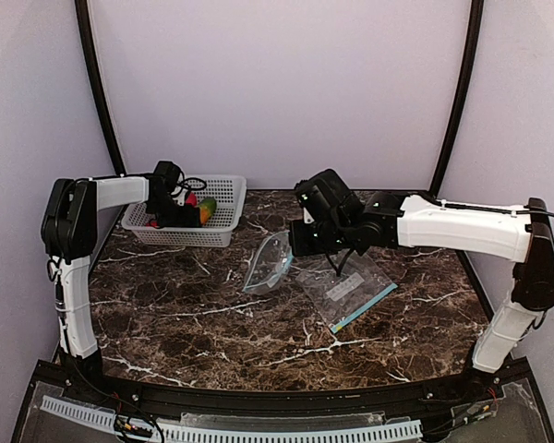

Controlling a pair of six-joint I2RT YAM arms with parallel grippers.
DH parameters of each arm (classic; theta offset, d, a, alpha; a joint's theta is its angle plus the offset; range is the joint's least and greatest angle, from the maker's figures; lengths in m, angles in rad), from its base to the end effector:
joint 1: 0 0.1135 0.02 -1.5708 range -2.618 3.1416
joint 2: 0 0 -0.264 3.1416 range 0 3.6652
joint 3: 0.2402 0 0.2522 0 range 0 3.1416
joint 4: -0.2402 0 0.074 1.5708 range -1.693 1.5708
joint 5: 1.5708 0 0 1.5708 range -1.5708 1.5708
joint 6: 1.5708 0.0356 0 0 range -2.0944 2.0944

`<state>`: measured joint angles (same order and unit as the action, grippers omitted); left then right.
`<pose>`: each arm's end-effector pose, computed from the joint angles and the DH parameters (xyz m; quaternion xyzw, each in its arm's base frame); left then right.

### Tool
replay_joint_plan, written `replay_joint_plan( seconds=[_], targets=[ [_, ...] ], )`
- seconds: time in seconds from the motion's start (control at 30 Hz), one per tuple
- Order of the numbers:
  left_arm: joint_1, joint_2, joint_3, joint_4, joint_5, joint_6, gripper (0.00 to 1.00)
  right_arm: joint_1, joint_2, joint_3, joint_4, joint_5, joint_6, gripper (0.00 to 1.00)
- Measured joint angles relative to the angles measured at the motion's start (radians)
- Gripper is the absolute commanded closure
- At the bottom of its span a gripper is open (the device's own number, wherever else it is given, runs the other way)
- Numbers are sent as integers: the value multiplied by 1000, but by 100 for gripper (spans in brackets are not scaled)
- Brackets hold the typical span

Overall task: Place the food in the zip-top bag and seal the zipper
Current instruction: Pick up the fake fruit from the bin.

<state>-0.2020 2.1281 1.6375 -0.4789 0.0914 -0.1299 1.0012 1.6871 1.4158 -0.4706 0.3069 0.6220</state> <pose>0.4558 -0.0967 0.1848 0.0479 0.9530 -0.0919 0.2846 0.2152 0.3161 0.2949 -0.1100 0.9000 0.1924 0.3754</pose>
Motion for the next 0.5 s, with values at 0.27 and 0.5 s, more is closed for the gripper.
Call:
replay_joint_plan(
  seconds=[0.27, 0.5],
  targets=[
    [-5, 0, 5, -3, -36, 26, 38, 0, 5, 7, 1, -1, 0, 100],
    [-6, 2, 14, -13, -39, 29, 42, 0, 5, 9, 2, -1, 0, 100]
  ],
)
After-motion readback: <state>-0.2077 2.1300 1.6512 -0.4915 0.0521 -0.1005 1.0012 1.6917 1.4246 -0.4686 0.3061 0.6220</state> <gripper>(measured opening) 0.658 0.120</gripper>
